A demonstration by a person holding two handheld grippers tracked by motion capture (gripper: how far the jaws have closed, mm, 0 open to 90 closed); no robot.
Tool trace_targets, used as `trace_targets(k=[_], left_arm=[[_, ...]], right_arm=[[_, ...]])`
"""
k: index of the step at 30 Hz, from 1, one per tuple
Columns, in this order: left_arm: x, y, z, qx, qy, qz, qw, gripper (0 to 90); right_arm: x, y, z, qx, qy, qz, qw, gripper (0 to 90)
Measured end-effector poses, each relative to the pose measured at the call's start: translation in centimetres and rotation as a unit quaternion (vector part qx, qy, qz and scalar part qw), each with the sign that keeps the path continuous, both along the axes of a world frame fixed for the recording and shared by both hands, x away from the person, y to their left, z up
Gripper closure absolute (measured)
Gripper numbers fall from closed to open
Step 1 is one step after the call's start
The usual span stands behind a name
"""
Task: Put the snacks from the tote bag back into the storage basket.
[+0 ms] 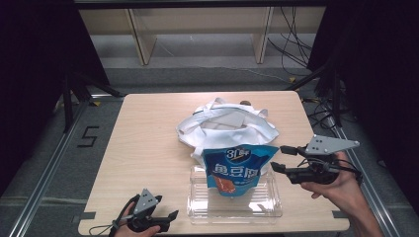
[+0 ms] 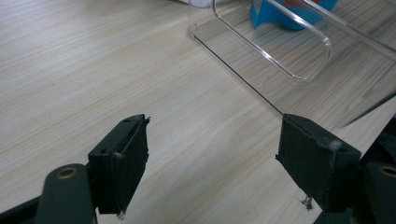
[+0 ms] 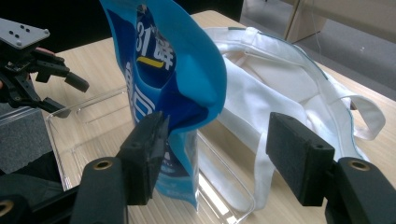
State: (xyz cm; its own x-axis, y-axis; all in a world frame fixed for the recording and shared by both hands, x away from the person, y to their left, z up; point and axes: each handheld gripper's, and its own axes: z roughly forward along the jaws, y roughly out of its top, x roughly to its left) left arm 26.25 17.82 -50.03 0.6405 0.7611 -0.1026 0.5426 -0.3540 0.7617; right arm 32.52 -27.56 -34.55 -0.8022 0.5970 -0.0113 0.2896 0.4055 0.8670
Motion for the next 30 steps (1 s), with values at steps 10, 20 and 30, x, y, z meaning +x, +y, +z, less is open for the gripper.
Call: trace_targets(k=[10, 20, 30], left_arm=[[0.1, 0.0, 0.0, 0.003, -0.006, 0.000, 1.0000, 23.8], [0.0, -0.1, -0.1, 0.002, -0.003, 0.004, 1.0000, 23.7], [0.0, 0.1, 0.1, 0.012, -0.008, -0.005, 0.9999, 23.7]], right_arm=[[-0.2, -0.7, -0.9, 0.000, 0.013, -0.004, 0.9999, 37.0], [-0.6, -0.8, -1.6, 0.006, 0.014, 0.000, 0.9999, 34.5], [-1.0, -1.5, -3.1, -0.001, 0.015, -0.015, 0.9998, 33.1]])
